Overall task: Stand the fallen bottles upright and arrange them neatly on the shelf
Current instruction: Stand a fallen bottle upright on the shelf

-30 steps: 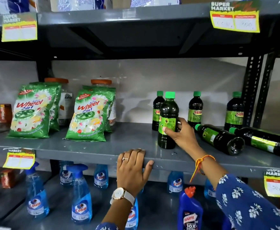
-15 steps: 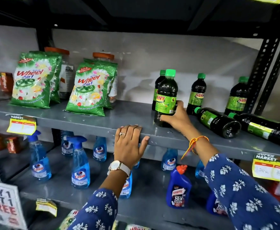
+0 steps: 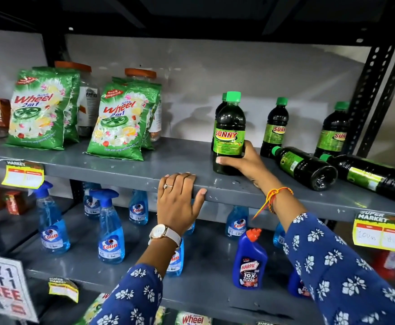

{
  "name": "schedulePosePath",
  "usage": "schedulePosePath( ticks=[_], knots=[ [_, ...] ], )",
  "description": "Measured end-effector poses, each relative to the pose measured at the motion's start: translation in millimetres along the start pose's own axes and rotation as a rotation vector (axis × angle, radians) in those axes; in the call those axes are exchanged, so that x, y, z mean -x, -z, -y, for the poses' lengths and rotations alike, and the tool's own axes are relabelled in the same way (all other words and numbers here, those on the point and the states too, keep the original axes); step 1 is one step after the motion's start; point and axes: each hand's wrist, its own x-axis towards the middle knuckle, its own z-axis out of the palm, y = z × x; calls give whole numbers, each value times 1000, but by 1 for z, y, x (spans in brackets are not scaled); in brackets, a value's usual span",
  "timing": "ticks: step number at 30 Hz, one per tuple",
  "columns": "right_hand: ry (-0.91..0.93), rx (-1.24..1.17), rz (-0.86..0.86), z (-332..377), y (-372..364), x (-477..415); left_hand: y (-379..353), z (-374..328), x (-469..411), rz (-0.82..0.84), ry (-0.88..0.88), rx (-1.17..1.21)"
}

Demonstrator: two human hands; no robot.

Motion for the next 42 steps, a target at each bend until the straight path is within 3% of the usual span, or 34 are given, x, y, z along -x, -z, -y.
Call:
schedulePosePath(
  ticks=[4, 23, 42],
  knots=[
    [34, 104, -50, 3, -1, 4, 1, -1, -1, 4, 1, 0],
    [70, 173, 71, 16, 6, 29, 15, -6, -1, 126, 22, 3],
    [146, 181, 9, 31, 7, 64, 22, -12, 0, 171, 39, -20]
  ],
)
